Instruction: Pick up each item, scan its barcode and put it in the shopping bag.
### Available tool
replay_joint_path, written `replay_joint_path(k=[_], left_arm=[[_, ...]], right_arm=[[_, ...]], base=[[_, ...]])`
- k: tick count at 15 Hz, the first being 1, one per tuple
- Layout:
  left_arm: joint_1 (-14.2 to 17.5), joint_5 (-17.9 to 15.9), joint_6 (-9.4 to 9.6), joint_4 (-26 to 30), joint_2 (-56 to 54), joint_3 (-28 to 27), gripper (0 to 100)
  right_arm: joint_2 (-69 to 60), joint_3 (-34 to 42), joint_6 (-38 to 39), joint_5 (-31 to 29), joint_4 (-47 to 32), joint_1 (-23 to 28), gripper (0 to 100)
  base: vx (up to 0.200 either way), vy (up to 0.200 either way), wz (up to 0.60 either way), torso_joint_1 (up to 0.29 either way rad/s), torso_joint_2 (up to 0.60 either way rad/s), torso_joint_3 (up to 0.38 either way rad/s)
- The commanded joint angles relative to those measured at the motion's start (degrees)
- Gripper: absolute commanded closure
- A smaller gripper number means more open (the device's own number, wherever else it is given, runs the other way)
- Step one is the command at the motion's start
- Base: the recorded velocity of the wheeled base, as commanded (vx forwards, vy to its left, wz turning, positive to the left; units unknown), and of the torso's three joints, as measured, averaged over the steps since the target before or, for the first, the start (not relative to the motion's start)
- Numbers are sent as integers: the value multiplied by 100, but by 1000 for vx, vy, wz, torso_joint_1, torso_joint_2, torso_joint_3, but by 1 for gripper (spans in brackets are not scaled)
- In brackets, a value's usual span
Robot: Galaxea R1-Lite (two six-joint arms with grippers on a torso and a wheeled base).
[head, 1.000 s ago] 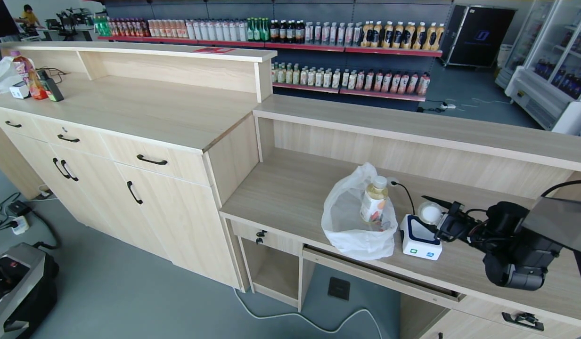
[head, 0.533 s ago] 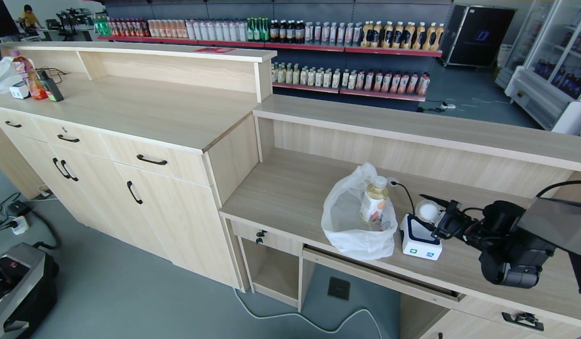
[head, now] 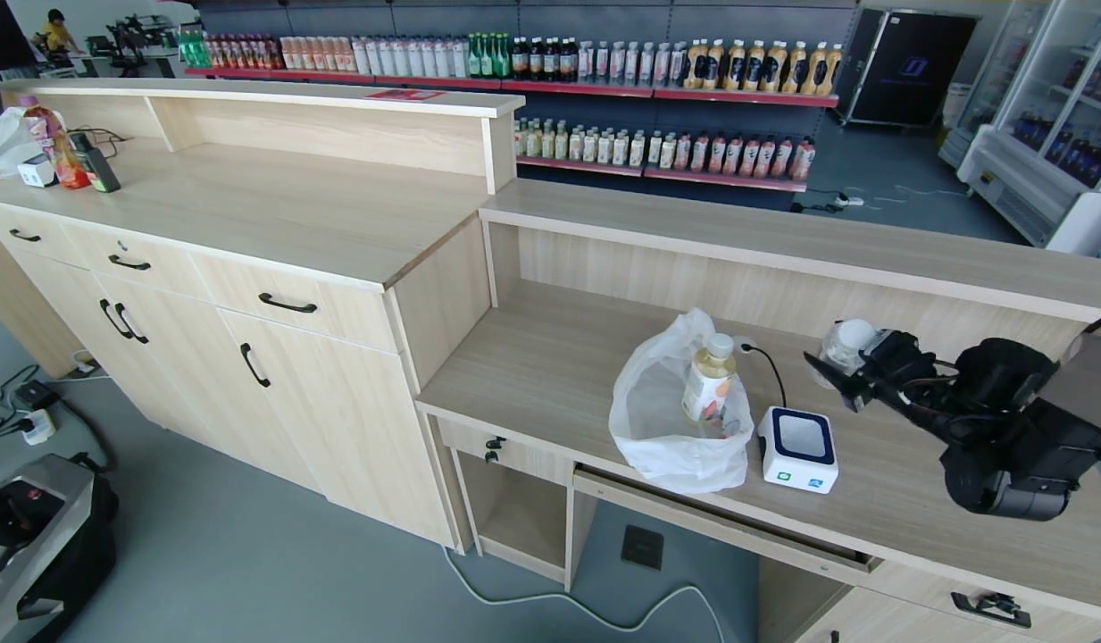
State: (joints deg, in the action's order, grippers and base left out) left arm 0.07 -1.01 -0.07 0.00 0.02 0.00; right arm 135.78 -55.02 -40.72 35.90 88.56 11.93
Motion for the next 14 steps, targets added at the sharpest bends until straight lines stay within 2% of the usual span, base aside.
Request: replay_joint_path(k=[1, 3, 4, 6, 8, 11, 13, 14], left_arm=[[1, -4, -1, 0, 6, 0, 0], [1, 5, -1, 0, 6, 0, 0], [1, 5, -1, 0, -2, 0, 0], [1, -4, -1, 0, 6, 0, 0], [1, 5, -1, 0, 6, 0, 0], [1, -4, -1, 0, -2, 0, 0], [1, -4, -1, 0, -2, 0, 0], [1, -4, -1, 0, -2, 0, 0]], right_arm=[[-2196, 1019, 1461, -2061, -1219, 2, 100], [-3233, 1318, 1760, -2957, -2687, -7, 100], [-3787, 1652, 1874, -3168, -3328, 2, 100], [-4279, 2258, 1874, -3406, -3346, 2, 100], [-4455, 2390, 1874, -3485, -3328, -16, 100], [-4525, 2408, 1892, -3476, -3126, -139, 100], [-4393, 2399, 1918, -3529, -2739, -464, 100], [-4297, 2408, 2059, -3511, -2643, -569, 100]], base=[[0, 0, 0, 0, 0, 0], [0, 0, 0, 0, 0, 0], [0, 0, 0, 0, 0, 0], [0, 0, 0, 0, 0, 0], [0, 0, 0, 0, 0, 0], [0, 0, 600, -1, 1, 4], [0, 0, 600, -2, 2, 2], [0, 0, 0, 0, 0, 0]])
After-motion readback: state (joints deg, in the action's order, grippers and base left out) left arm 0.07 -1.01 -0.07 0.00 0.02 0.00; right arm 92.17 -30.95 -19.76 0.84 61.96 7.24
